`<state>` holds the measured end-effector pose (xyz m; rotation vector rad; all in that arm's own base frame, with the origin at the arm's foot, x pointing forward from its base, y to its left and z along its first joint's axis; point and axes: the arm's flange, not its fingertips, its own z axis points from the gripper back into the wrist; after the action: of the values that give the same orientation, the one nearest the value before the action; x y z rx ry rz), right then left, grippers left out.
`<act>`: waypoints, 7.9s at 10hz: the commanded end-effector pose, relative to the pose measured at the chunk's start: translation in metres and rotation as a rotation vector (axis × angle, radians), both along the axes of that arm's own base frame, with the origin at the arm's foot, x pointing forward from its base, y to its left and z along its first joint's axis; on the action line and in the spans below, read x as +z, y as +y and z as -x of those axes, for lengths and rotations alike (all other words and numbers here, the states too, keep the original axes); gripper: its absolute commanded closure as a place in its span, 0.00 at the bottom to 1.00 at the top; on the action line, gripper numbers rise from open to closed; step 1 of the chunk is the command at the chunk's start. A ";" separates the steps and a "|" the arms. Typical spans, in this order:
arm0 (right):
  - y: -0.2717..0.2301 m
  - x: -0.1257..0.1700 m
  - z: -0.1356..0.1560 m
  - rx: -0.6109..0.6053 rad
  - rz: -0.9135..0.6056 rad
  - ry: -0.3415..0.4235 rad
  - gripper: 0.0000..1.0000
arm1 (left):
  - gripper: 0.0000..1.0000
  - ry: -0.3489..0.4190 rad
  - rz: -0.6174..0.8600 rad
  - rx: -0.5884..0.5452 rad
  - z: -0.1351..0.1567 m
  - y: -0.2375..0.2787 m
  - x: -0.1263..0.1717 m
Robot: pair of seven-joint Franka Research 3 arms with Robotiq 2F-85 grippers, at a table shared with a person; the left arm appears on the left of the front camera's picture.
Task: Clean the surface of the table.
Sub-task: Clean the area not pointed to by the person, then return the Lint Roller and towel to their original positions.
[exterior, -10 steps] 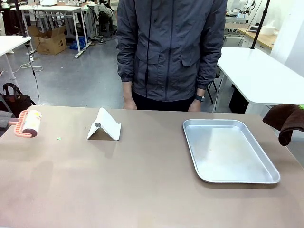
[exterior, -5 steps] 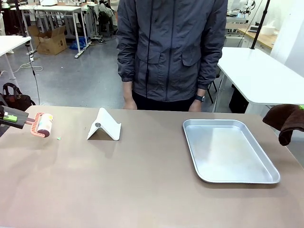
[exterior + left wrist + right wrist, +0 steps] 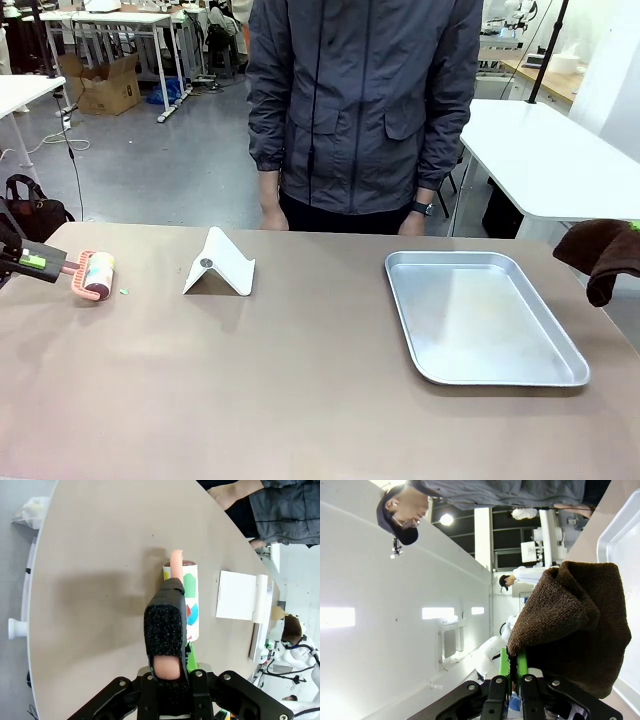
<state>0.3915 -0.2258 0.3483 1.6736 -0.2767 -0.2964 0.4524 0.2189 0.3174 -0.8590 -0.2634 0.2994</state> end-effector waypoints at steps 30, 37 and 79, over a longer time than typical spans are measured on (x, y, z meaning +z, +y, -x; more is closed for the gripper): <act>-0.001 0.008 -0.001 0.005 -0.017 0.008 0.94 | 0.81 -0.172 0.533 -0.259 0.175 0.031 0.018; -0.001 0.008 -0.001 0.005 -0.017 0.008 0.94 | 0.81 -0.172 0.533 -0.259 0.175 0.031 0.018; 0.470 -0.037 -0.120 0.330 0.916 -0.013 0.94 | 0.81 0.103 -0.343 -0.259 -0.086 -0.353 0.115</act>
<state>0.5042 0.2356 0.3086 0.8263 -0.1092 0.1075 0.5352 -0.1340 0.4300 -0.5215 -0.0814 0.0422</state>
